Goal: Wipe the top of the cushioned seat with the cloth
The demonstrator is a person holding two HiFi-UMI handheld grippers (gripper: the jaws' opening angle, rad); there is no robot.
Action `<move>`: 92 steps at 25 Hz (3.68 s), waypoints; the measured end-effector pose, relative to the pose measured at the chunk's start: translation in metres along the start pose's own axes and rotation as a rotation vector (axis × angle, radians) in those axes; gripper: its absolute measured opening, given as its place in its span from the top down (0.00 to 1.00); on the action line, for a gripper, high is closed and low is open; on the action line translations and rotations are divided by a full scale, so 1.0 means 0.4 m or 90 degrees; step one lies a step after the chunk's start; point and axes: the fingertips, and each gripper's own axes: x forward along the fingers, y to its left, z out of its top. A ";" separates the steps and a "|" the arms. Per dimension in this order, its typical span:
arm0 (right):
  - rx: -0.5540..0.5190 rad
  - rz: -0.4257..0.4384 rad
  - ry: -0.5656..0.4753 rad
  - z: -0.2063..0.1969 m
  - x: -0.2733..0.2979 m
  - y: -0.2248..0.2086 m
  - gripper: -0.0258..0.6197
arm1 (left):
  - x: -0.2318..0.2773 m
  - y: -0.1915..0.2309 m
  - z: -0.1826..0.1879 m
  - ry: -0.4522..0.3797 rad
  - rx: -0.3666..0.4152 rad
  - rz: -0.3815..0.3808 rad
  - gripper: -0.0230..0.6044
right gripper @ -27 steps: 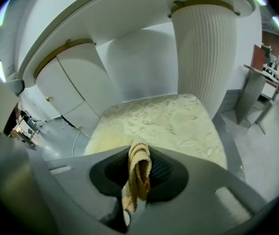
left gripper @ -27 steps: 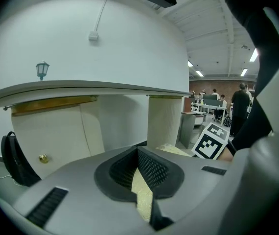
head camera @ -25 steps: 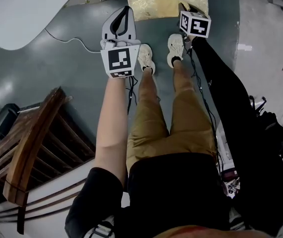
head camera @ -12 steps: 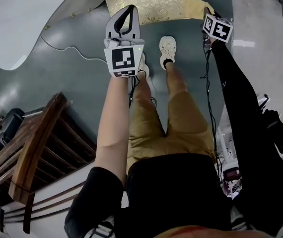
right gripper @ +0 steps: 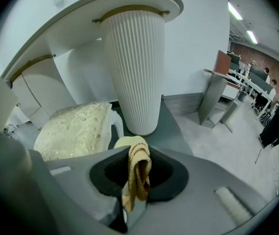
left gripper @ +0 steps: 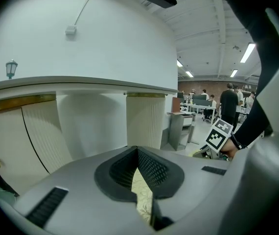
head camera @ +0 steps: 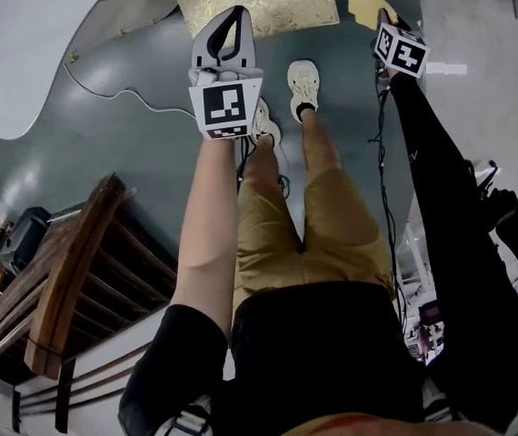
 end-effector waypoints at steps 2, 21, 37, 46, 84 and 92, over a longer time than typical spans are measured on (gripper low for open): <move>0.001 0.002 -0.004 -0.014 -0.018 0.018 0.87 | -0.014 0.009 -0.002 -0.004 0.002 0.000 0.95; -0.049 0.243 0.049 -0.290 -0.203 0.684 0.87 | -0.302 0.242 -0.083 -0.017 -0.013 0.053 0.95; -0.206 0.347 0.041 -0.168 -0.077 1.025 0.87 | -0.368 0.334 -0.139 -0.009 -0.043 0.102 0.95; -0.186 0.278 0.042 -0.137 -0.028 0.801 0.87 | -0.284 0.286 -0.103 -0.002 -0.030 0.086 0.95; -0.085 0.152 -0.081 0.218 -0.059 0.298 0.87 | -0.093 0.219 0.068 -0.019 -0.007 0.108 0.95; -0.064 0.327 -0.089 0.281 -0.060 0.746 0.87 | -0.130 0.326 0.063 -0.027 -0.005 0.100 0.95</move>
